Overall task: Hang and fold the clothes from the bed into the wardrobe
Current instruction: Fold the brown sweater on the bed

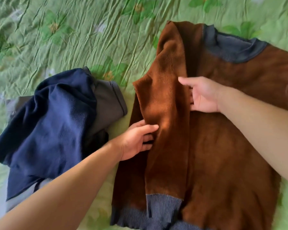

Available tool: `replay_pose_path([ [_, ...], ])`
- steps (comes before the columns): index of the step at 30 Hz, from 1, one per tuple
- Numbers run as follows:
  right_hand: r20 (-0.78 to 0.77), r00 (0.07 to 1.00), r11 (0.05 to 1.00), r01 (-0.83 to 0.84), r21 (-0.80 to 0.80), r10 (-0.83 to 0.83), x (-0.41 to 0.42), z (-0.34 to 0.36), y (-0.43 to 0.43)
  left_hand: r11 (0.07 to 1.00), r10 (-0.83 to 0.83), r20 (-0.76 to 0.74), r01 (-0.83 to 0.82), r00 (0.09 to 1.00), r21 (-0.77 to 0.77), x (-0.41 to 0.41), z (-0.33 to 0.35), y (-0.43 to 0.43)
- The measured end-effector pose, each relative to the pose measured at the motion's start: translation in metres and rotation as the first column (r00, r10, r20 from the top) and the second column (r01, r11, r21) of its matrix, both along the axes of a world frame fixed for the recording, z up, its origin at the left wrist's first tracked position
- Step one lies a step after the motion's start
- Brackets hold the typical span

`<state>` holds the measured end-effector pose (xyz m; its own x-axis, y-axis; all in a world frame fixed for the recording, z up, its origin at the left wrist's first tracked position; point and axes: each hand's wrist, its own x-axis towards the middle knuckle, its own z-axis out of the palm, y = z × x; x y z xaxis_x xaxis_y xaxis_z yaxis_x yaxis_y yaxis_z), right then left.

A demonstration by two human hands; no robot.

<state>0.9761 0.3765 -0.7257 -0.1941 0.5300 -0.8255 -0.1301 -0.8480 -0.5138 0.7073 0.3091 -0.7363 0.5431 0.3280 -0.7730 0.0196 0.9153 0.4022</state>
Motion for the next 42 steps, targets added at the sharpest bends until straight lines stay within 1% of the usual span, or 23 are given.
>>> replay_pose_path([
  [5, -0.033, 0.995, 0.985, -0.098, -0.138, 0.095, -0.012, 0.003, -0.126, 0.996, -0.088, -0.067, 0.086, 0.994, -0.025, -0.013, 0.010, -0.044],
  [7, -0.019, 0.994, 0.975, -0.112, -0.193, 0.110, -0.026, 0.004, -0.180, 0.995, -0.094, -0.125, 0.097, 0.988, 0.021, -0.011, 0.016, -0.061],
  [10, -0.002, 0.996, 0.963, -0.084, -0.254, 0.086, -0.062, 0.005, -0.247, 0.994, -0.030, -0.165, 0.047, 0.986, 0.100, -0.004, 0.025, -0.085],
  [12, 0.082, 0.995, 0.968, -0.030, -0.248, 0.052, -0.089, 0.001, -0.278, 0.987, -0.029, -0.246, 0.066, 0.969, 0.144, 0.001, 0.027, -0.101],
  [15, 0.313, 0.949, 0.979, 0.106, -0.171, -0.048, -0.116, -0.001, -0.304, 0.979, -0.003, -0.397, 0.083, 0.918, 0.184, 0.005, 0.019, -0.125],
  [18, 0.439, 0.895, 0.987, 0.130, -0.091, -0.077, -0.118, 0.006, -0.317, 0.973, 0.059, -0.472, 0.056, 0.880, 0.226, 0.001, 0.011, -0.140],
  [20, 0.528, 0.848, 0.997, 0.000, -0.078, 0.042, -0.110, 0.006, -0.324, 0.941, 0.027, -0.556, 0.167, 0.830, 0.294, -0.003, 0.007, -0.146],
  [22, 0.586, 0.776, 0.972, -0.197, -0.126, 0.233, -0.100, 0.005, -0.326, 0.885, -0.044, -0.628, 0.322, 0.777, 0.337, -0.004, 0.003, -0.149],
  [23, 0.592, 0.750, 0.955, -0.253, -0.156, 0.296, -0.095, 0.006, -0.324, 0.858, -0.074, -0.655, 0.383, 0.752, 0.342, -0.003, 0.002, -0.149],
  [25, 0.556, 0.758, 0.940, -0.279, -0.199, 0.342, -0.087, 0.005, -0.318, 0.825, -0.081, -0.706, 0.444, 0.704, 0.348, -0.001, 0.004, -0.145],
  [27, 0.482, 0.783, 0.917, -0.296, -0.267, 0.394, -0.082, 0.006, -0.310, 0.795, -0.003, -0.778, 0.474, 0.629, 0.380, 0.001, 0.011, -0.138],
  [28, 0.454, 0.761, 0.883, -0.354, -0.308, 0.463, -0.079, 0.009, -0.307, 0.757, 0.062, -0.814, 0.504, 0.578, 0.416, 0.001, 0.014, -0.135],
  [29, 0.465, 0.695, 0.836, -0.439, -0.330, 0.549, -0.075, 0.012, -0.305, 0.694, 0.139, -0.834, 0.548, 0.534, 0.466, 0.002, 0.017, -0.132],
  [30, 0.527, 0.594, 0.790, -0.518, -0.327, 0.608, -0.070, 0.015, -0.304, 0.597, 0.206, -0.835, 0.610, 0.511, 0.521, 0.005, 0.019, -0.131],
  [31, 0.643, 0.473, 0.767, -0.566, -0.301, 0.602, -0.064, 0.018, -0.303, 0.463, 0.245, -0.826, 0.688, 0.507, 0.559, 0.009, 0.022, -0.130],
  [32, 0.778, 0.356, 0.769, -0.592, -0.242, 0.518, -0.055, 0.020, -0.301, 0.300, 0.255, -0.823, 0.767, 0.508, 0.567, 0.015, 0.024, -0.129],
  [34, 0.959, 0.168, 0.762, -0.644, -0.068, 0.228, -0.034, 0.023, -0.295, -0.030, 0.221, -0.847, 0.872, 0.483, 0.489, 0.033, 0.024, -0.127],
  [35, 0.988, 0.081, 0.726, -0.687, -0.038, 0.129, -0.022, 0.022, -0.291, -0.150, 0.173, -0.876, 0.891, 0.449, 0.427, 0.044, 0.022, -0.125],
  [36, 0.992, 0.002, 0.683, -0.726, -0.083, 0.123, -0.009, 0.019, -0.287, -0.238, 0.108, -0.910, 0.899, 0.400, 0.367, 0.056, 0.019, -0.124],
  [37, 0.982, -0.055, 0.640, -0.752, -0.160, 0.180, 0.005, 0.017, -0.283, -0.303, 0.042, -0.938, 0.899, 0.345, 0.317, 0.068, 0.015, -0.122],
  [39, 0.946, -0.096, 0.605, -0.748, -0.273, 0.309, 0.032, 0.007, -0.274, -0.395, -0.044, -0.968, 0.886, 0.247, 0.244, 0.092, 0.004, -0.118],
  [40, 0.939, -0.095, 0.610, -0.738, -0.289, 0.330, 0.046, 0.003, -0.270, -0.425, -0.064, -0.975, 0.878, 0.214, 0.221, 0.104, 0.000, -0.115],
  [42, 0.963, -0.076, 0.668, -0.706, -0.235, 0.259, 0.074, 0.001, -0.256, -0.449, -0.071, -0.975, 0.867, 0.209, 0.219, 0.134, -0.003, -0.102],
])
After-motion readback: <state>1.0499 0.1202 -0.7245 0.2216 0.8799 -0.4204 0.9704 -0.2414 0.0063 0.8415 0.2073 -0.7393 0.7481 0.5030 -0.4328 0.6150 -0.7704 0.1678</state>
